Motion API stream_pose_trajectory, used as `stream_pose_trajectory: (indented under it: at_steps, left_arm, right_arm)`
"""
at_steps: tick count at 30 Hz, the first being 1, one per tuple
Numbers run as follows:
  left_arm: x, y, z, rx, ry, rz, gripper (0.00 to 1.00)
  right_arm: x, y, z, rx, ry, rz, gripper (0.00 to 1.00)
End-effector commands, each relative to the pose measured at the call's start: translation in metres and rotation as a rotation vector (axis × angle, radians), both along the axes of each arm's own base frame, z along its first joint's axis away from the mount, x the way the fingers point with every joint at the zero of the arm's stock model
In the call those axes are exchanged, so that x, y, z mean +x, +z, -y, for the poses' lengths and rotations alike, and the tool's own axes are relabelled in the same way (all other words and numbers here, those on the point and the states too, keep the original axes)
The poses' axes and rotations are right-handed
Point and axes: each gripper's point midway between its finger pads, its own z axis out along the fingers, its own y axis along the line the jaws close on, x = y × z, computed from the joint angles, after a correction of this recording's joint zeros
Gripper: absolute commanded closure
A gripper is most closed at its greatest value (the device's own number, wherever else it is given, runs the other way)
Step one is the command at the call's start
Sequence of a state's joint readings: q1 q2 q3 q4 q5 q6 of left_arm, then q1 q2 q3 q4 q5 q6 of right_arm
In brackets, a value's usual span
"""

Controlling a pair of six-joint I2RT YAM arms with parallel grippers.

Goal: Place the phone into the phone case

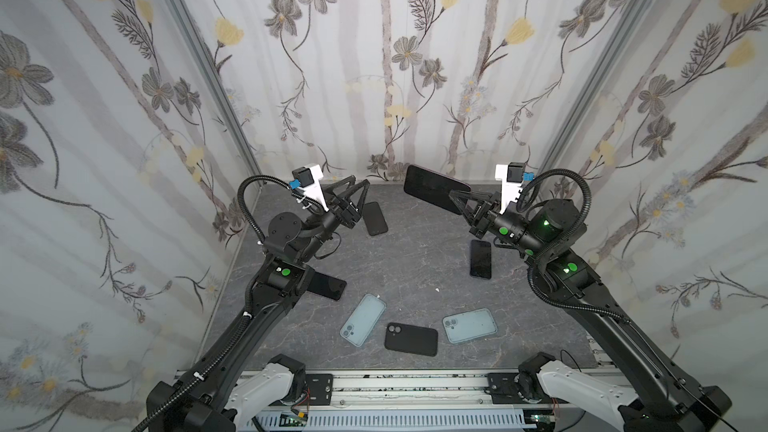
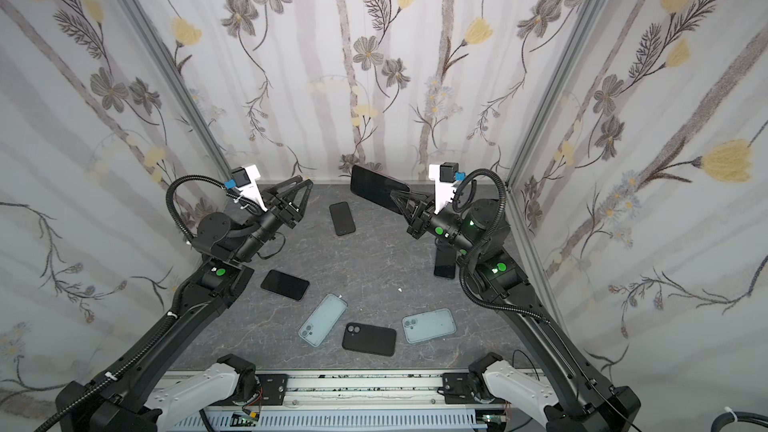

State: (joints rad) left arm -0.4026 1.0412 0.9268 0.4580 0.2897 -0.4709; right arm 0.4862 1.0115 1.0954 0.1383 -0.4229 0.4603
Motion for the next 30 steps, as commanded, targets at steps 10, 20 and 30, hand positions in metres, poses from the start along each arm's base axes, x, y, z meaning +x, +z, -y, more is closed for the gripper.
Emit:
stream_pose_trajectory:
  at_steps: [10, 20, 30]
  left_arm:
    - [-0.036, -0.181, 0.030, 0.244, -0.077, -0.671, 0.45]
    - [-0.096, -0.261, 0.053, 0.206, -0.149, -0.928, 0.44]
    - [-0.122, -0.313, 0.055, 0.209, -0.132, -1.091, 0.44]
  right_arm:
    - [0.039, -0.057, 0.026, -0.098, -0.186, -0.084, 1.00]
    - [0.046, -0.068, 0.027, -0.078, -0.201, -0.114, 1.00]
    - [0.043, -0.078, 0.036, -0.088, -0.238, -0.138, 1.00]
